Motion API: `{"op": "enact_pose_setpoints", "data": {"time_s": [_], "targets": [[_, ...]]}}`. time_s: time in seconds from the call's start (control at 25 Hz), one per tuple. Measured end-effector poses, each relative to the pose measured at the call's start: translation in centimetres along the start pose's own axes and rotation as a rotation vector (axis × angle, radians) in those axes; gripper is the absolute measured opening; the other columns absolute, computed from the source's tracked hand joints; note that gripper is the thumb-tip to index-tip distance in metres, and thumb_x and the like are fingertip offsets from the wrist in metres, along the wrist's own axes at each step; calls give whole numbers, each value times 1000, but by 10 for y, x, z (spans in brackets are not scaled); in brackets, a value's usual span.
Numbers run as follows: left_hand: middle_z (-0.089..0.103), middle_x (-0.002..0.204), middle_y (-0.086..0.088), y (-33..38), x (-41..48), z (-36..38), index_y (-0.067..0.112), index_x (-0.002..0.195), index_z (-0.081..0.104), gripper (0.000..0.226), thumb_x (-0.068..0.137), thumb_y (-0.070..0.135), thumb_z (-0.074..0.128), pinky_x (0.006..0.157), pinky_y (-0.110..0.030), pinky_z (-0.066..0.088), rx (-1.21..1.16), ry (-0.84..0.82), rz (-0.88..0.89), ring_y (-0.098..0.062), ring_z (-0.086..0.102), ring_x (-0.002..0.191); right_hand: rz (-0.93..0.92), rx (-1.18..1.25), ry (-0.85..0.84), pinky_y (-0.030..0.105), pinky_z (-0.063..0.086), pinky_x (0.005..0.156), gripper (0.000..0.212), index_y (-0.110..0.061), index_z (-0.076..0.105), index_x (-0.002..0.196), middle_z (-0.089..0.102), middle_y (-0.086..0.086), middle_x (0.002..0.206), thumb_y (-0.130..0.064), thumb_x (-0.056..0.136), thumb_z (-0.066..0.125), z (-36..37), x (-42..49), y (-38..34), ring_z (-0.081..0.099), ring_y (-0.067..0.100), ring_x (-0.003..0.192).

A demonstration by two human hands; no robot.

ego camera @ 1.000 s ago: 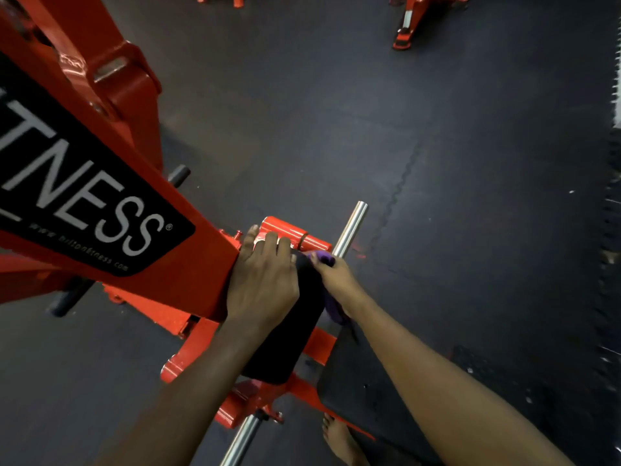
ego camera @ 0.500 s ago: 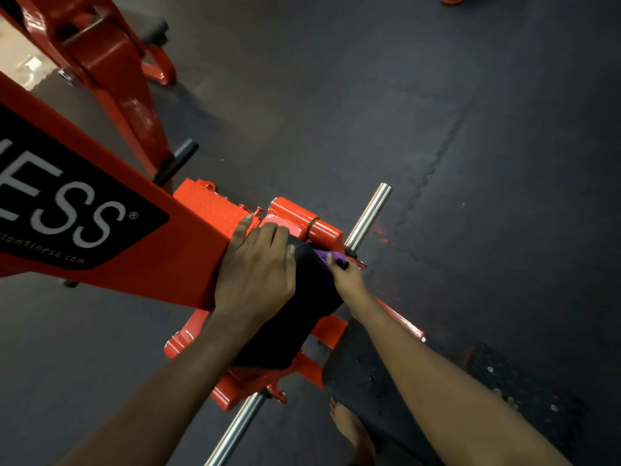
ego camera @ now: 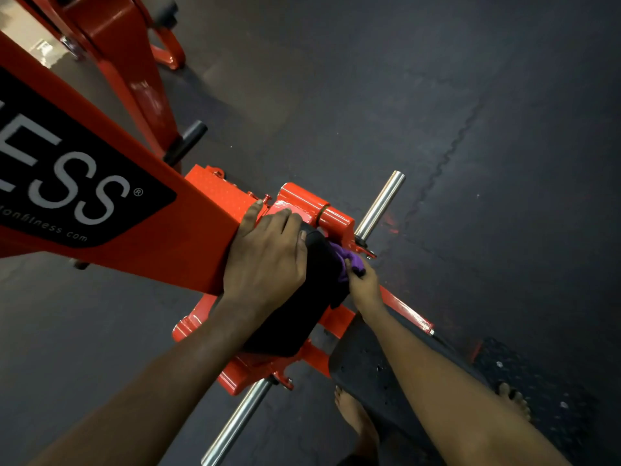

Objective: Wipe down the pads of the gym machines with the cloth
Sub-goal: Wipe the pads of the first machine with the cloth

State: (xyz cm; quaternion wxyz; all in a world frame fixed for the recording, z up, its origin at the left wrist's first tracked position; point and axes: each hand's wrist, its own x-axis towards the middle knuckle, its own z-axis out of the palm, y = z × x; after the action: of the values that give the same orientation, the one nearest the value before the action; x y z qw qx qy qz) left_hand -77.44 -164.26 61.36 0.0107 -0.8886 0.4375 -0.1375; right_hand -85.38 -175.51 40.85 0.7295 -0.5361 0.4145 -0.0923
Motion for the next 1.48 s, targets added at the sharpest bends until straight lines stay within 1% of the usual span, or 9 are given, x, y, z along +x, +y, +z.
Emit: {"op": "enact_pose_setpoints", "data": {"time_s": [0.12, 0.28, 0.44, 0.6, 0.88, 0.96, 1.16, 1.36, 1.48], "targets": [[68, 114, -9, 1, -1, -1, 12, 104, 62, 21, 95, 23, 46, 117, -45, 29, -9, 13, 2, -26, 65, 101, -98, -51, 54, 29, 51, 89, 13, -24, 71, 107, 72, 0, 106, -18, 101, 61, 6, -9, -29, 67, 21, 109], [69, 114, -10, 1, 0, -1, 12, 103, 62, 20, 94, 22, 47, 116, -45, 30, -10, 18, -2, -27, 65, 101, -351, -2, 93, 22, 49, 100, 33, -11, 68, 126, 68, -14, 113, 2, 96, 59, 11, -48, -24, 63, 0, 110], [69, 117, -10, 2, -1, 0, 11, 104, 63, 22, 96, 23, 47, 116, -44, 29, 12, 7, 1, -26, 65, 104, -57, -181, 132, 48, 52, 98, 48, -15, 69, 122, 73, 7, 110, 11, 85, 54, -8, -8, 50, 66, 27, 107], [68, 117, -11, 2, -2, 0, 10, 106, 64, 24, 97, 24, 45, 116, -44, 29, 12, 3, -9, -26, 65, 104, 240, -303, 138, 43, 53, 90, 36, -11, 73, 114, 73, 15, 108, 6, 91, 51, -16, 0, 75, 67, 33, 104], [69, 120, -12, 1, -1, -1, 9, 106, 64, 25, 97, 23, 46, 115, -45, 30, 10, 18, -10, -26, 66, 105, 167, 80, 383, 47, 57, 87, 22, -16, 70, 120, 70, 17, 111, -22, 102, 58, 10, -11, 23, 65, 24, 92], [68, 120, -12, 1, -2, 1, 9, 107, 64, 25, 97, 23, 46, 115, -45, 30, 2, 16, -9, -27, 65, 106, 77, 122, 421, 29, 55, 76, 19, -19, 68, 114, 71, 11, 110, -26, 104, 55, 5, -18, -3, 63, 9, 86], [68, 120, -12, 0, -2, 2, 10, 106, 64, 23, 96, 23, 47, 116, -44, 28, 13, 13, -7, -26, 65, 106, -344, 95, 71, 24, 50, 102, 18, -22, 72, 112, 71, -5, 114, -16, 100, 60, 13, -28, -28, 65, 8, 113], [68, 121, -12, 0, -2, 1, 9, 108, 64, 26, 98, 23, 45, 116, -44, 29, 16, 12, -13, -26, 65, 107, 75, -4, 98, 40, 52, 96, 21, -19, 69, 116, 69, -1, 100, -11, 100, 59, -4, 4, 12, 67, 28, 109], [68, 121, -13, 2, -2, 1, 8, 108, 64, 26, 98, 23, 45, 116, -45, 30, 22, 8, -12, -27, 65, 106, 55, -63, 89, 35, 52, 87, 10, -22, 67, 98, 67, -1, 94, -15, 100, 60, 4, 4, -12, 67, 27, 106]]}}
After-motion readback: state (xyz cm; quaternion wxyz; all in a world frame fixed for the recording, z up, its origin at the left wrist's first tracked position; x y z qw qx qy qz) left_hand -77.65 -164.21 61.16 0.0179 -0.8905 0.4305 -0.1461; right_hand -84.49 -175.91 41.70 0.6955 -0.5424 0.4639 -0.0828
